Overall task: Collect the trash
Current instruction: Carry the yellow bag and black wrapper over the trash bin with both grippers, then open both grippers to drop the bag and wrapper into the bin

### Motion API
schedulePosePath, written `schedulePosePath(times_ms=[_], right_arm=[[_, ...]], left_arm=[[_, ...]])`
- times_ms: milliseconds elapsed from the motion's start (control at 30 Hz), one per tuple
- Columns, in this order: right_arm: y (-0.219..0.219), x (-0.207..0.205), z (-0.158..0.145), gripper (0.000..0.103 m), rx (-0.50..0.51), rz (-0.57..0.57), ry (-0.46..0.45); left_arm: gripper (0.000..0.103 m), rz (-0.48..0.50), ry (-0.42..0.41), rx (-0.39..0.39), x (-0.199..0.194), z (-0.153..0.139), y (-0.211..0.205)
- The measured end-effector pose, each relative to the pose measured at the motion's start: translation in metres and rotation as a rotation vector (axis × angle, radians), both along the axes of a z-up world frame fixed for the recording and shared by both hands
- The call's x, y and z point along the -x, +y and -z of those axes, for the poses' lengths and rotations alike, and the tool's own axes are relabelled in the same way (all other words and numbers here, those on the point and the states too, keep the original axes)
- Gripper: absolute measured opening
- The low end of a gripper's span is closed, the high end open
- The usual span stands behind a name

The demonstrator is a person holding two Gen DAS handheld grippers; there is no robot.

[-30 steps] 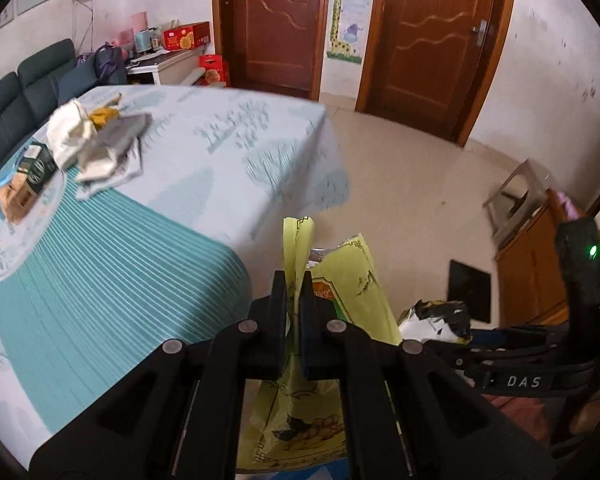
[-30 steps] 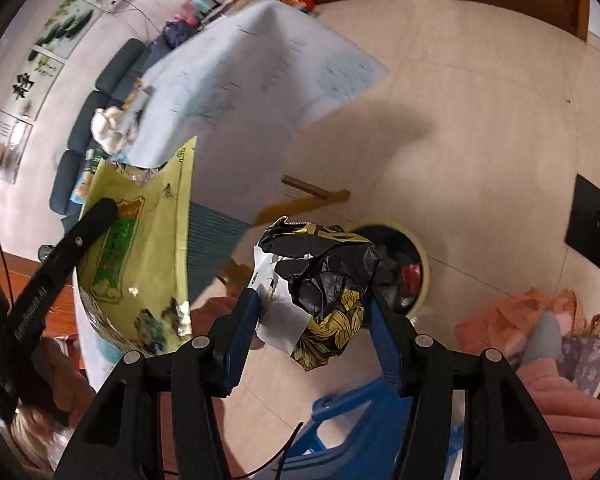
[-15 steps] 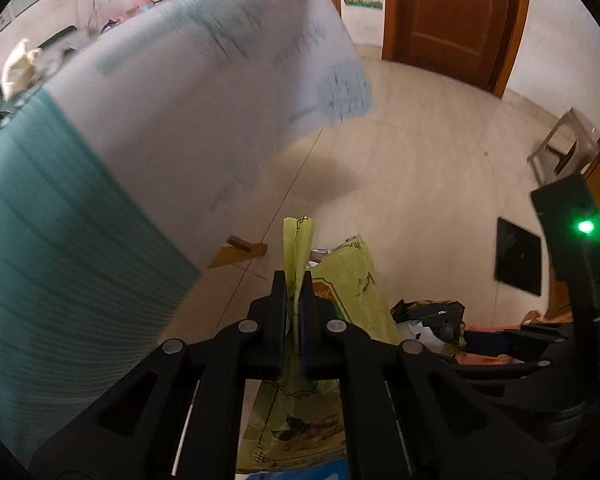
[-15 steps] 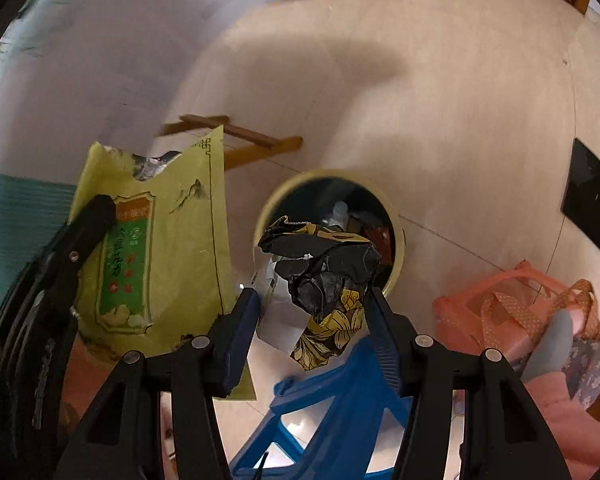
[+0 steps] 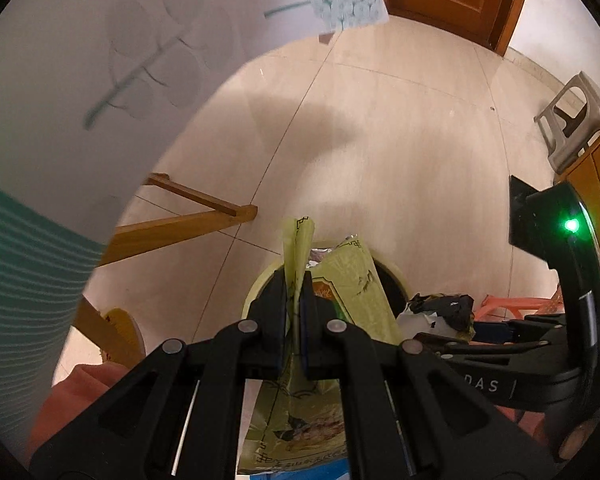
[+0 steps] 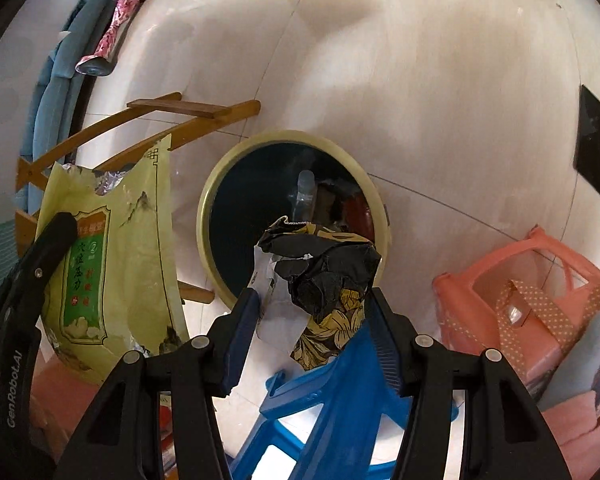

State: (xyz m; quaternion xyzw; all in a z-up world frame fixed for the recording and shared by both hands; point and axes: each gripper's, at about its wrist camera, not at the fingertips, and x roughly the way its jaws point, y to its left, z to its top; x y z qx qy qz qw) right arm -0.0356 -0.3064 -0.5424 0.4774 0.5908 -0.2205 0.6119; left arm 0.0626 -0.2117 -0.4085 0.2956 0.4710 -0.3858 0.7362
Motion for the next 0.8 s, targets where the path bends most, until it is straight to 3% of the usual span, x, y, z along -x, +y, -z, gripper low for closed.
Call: schedulePosePath(times_ms=[267, 367, 467, 800], right_arm=[[-0.005, -0.002, 0.025, 0.055, -0.030, 0.010, -0.001], [-0.003, -0.002, 0.028, 0.055, -0.038, 0.009, -0.001], [-0.002, -0.002, 0.029, 0.056, -0.045, 0.006, -0.003], [0.000, -0.005, 0.032, 0.056, -0.049, -0.010, -0.018]], left_arm=[[0.004, -0.025, 0.054, -0.028, -0.017, 0.030, -0.009], [0.013, -0.037, 0.054, -0.053, -0.018, 0.036, -0.006], [0.016, -0.061, 0.061, -0.074, -0.026, 0.042, -0.005], [0.016, -0.119, 0.099, -0.110, -0.043, 0.058, 0.005]])
